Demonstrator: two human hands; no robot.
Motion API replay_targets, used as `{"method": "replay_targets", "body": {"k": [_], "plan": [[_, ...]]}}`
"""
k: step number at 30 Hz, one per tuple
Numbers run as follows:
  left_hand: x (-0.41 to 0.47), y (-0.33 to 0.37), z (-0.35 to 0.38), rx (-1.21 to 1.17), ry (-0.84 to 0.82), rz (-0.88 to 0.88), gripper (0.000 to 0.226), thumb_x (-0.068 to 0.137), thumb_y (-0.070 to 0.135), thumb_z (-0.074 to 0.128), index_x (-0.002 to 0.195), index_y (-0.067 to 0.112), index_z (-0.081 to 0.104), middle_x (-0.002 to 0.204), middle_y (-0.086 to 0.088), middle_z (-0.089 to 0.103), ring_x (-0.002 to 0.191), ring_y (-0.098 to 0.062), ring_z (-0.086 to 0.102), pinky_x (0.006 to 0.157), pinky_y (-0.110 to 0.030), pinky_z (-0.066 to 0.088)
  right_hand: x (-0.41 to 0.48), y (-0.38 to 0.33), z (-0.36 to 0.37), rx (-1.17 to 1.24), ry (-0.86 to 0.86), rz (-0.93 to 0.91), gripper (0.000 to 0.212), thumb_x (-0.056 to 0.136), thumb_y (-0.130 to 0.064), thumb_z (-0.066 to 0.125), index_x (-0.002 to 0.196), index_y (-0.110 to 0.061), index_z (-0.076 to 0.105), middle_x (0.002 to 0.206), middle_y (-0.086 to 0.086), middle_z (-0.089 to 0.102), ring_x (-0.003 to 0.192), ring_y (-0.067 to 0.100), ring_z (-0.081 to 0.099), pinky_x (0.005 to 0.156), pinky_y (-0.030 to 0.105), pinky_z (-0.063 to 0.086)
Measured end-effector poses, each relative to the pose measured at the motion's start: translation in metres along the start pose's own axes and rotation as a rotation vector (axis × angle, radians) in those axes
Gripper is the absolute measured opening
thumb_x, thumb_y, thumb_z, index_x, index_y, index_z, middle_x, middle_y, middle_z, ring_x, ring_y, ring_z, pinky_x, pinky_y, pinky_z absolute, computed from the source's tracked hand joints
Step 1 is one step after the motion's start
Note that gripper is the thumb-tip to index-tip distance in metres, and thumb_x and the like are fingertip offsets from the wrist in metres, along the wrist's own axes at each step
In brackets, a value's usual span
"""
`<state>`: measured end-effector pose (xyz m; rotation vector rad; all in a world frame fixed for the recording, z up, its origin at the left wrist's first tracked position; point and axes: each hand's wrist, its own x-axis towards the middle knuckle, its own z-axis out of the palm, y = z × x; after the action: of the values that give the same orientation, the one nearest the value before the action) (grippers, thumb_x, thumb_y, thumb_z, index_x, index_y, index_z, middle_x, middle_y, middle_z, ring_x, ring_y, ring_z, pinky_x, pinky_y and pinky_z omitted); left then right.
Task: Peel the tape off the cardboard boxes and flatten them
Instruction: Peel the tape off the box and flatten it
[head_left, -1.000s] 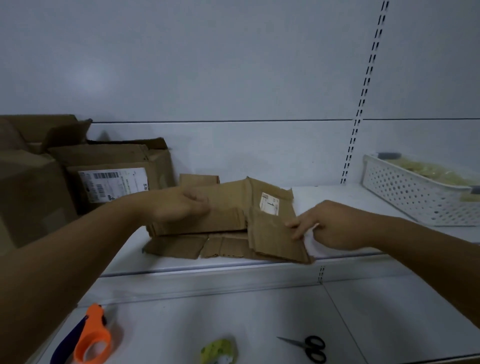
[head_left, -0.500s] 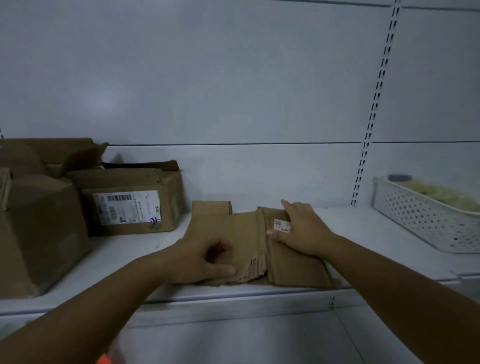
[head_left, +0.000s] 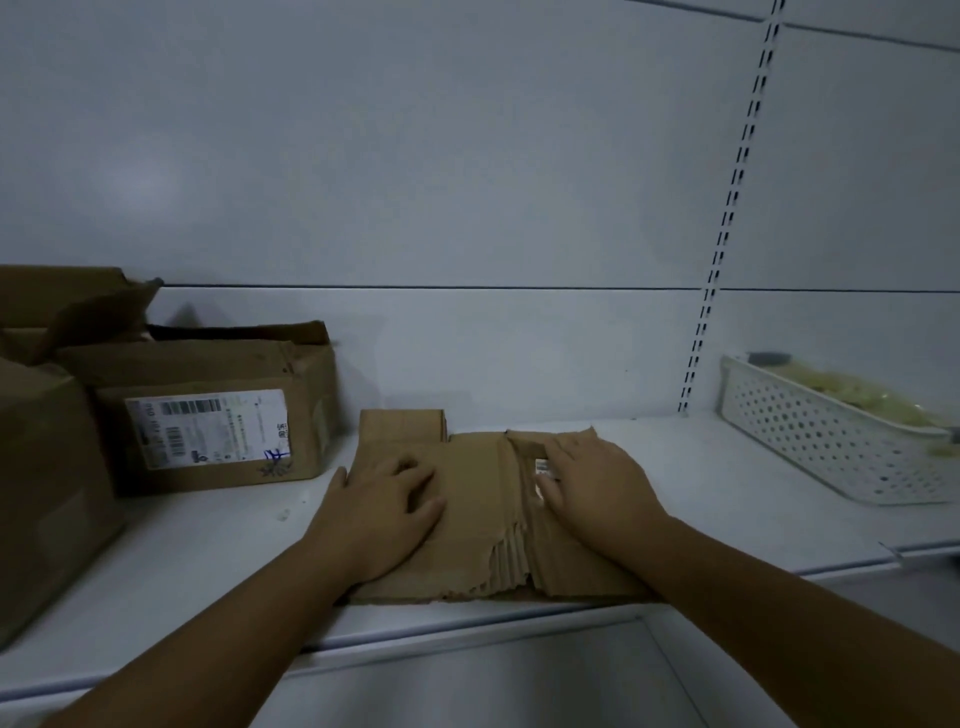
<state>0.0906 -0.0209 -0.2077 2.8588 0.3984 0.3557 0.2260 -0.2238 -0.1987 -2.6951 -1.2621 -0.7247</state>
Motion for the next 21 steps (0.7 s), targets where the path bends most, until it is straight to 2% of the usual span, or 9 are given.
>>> {"method": "replay_targets", "body": {"k": [3,6,9,11,13,15,17,19,21], "plan": [[0.0,0.0,-0.001,-0.006,-0.016,-0.015,0.055,0.093,0.056,0.028,0.144,0.034,0.029,0.155,0.007,0.022,0.14,-0.016,0.025,0.115,-0.05,0.004,-0.002,-0.003,0.0,-0.011,-0.056,0.031,0.052,0.097,-0.044,0.028,0.14,-0.015,0.035,0.144,0.004,0.043,0.127,0.018,0.043,0.096,0.028,0.038],[-0.001,0.001,-0.003,-0.01,-0.021,-0.01,0.055,0.093,0.055,0.028,0.144,0.034,0.028,0.156,0.006,0.02,0.141,-0.015,0.022,0.115,-0.049,0.004,-0.002,-0.006,-0.003,-0.052,-0.028,0.031,0.042,0.097,-0.043,0.029,0.122,-0.017,0.049,0.122,0.002,0.059,0.102,0.018,0.057,0.071,0.025,0.035],[-0.002,0.003,-0.003,-0.011,-0.016,-0.005,0.054,0.094,0.054,0.029,0.144,0.033,0.03,0.156,0.006,0.021,0.141,-0.015,0.021,0.115,-0.048,0.005,0.0,-0.007,-0.004,-0.12,-0.057,0.044,0.041,0.096,-0.044,0.028,0.111,-0.017,0.054,0.111,0.001,0.062,0.092,0.017,0.058,0.066,0.026,0.033],[-0.002,0.004,-0.003,-0.007,-0.016,-0.002,0.053,0.094,0.053,0.029,0.143,0.032,0.031,0.156,0.005,0.022,0.142,-0.014,0.019,0.115,-0.048,0.005,0.001,-0.006,-0.001,-0.11,-0.093,0.055,0.044,0.096,-0.048,0.028,0.114,-0.017,0.054,0.114,0.002,0.062,0.097,0.018,0.058,0.07,0.027,0.037],[-0.003,0.005,-0.004,0.005,-0.014,0.009,0.052,0.095,0.051,0.028,0.142,0.031,0.034,0.154,0.005,0.027,0.141,-0.014,0.021,0.114,-0.048,0.006,0.004,0.0,0.003,0.004,-0.18,0.057,0.052,0.096,-0.05,0.029,0.128,-0.013,0.045,0.133,0.007,0.051,0.12,0.021,0.047,0.093,0.032,0.039],[-0.003,0.006,-0.004,0.002,-0.016,0.015,0.049,0.095,0.05,0.028,0.139,0.029,0.038,0.151,0.005,0.032,0.139,-0.014,0.024,0.114,-0.048,0.007,0.009,0.006,0.004,0.171,-0.359,0.064,0.063,0.097,-0.05,0.026,0.145,-0.009,0.024,0.155,0.007,0.022,0.143,0.019,0.016,0.116,0.037,0.015],[-0.002,0.007,-0.005,0.002,-0.026,0.01,0.048,0.095,0.048,0.027,0.138,0.028,0.039,0.15,0.003,0.033,0.14,-0.015,0.023,0.114,-0.049,0.006,0.015,0.01,0.004,0.269,-0.513,0.103,0.067,0.097,-0.052,0.022,0.149,-0.012,0.006,0.159,0.005,-0.002,0.145,0.017,-0.01,0.118,0.04,-0.005],[-0.002,0.006,-0.005,0.018,-0.048,0.004,0.049,0.096,0.048,0.026,0.139,0.028,0.037,0.153,0.002,0.029,0.142,-0.017,0.019,0.114,-0.049,0.006,0.021,0.01,0.005,0.282,-0.564,0.135,0.065,0.097,-0.052,0.017,0.149,-0.016,0.004,0.158,0.003,-0.008,0.143,0.016,-0.016,0.115,0.041,-0.009],[-0.001,0.005,-0.006,0.024,-0.072,0.002,0.051,0.095,0.049,0.026,0.14,0.028,0.036,0.154,0.001,0.027,0.143,-0.019,0.018,0.113,-0.05,0.007,0.023,0.008,0.008,0.318,-0.559,0.161,0.058,0.099,-0.047,0.016,0.149,-0.017,0.008,0.158,0.002,-0.007,0.144,0.016,-0.014,0.114,0.04,-0.007]]}}
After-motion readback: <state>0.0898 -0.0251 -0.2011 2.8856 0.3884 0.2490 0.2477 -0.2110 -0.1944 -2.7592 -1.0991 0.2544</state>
